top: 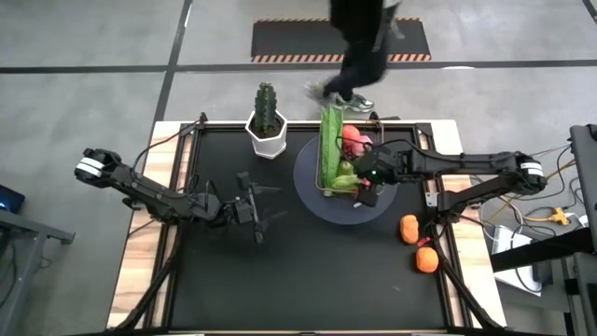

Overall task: Build produce basket
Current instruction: Put the green chayote into the gold wire basket, then put the yellow mango into the gold wire basket

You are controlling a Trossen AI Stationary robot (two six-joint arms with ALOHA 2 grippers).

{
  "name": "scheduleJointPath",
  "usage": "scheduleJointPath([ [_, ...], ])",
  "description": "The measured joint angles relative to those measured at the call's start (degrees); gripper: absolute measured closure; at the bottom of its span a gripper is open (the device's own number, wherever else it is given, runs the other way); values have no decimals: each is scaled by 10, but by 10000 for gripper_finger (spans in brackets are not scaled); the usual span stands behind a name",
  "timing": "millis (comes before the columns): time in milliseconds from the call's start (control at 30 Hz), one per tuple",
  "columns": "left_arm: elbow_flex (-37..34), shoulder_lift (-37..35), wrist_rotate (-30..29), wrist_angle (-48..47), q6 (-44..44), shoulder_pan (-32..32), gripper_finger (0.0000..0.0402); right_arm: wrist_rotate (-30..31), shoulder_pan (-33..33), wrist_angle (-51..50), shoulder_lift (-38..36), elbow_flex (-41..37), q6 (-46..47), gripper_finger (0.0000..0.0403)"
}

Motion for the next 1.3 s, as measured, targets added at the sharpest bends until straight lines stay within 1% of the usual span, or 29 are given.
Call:
scheduleJointPath([
  [133, 0, 0, 0, 0, 0, 0, 111, -1, 0, -36, 0, 37, 26, 112],
  [300, 0, 0, 0, 0, -1, 0, 111, -1, 0, -93, 0, 99, 95, 104],
  [500, 0, 0, 0, -10, -1, 0, 111, -3, 16, -164, 0, 182, 222, 110],
  [600, 0, 0, 0, -10, -1, 0, 111, -30, 34, -187, 0, 211, 300, 115],
  [700, 0, 0, 0, -10, -1, 0, 111, -63, 62, -197, 0, 223, 376, 120],
  [833, 0, 0, 0, -10, -1, 0, 111, -92, 111, -208, 0, 217, 474, 123],
  [1067, 0, 0, 0, -12, -2, 0, 111, -93, 218, -302, 7, 190, 686, 121],
  [1200, 0, 0, 0, -15, -2, 0, 111, -90, 269, -373, 20, 153, 808, 109],
  [1300, 0, 0, 0, -16, -2, 0, 111, -105, 293, -384, 33, 110, 867, 92],
])
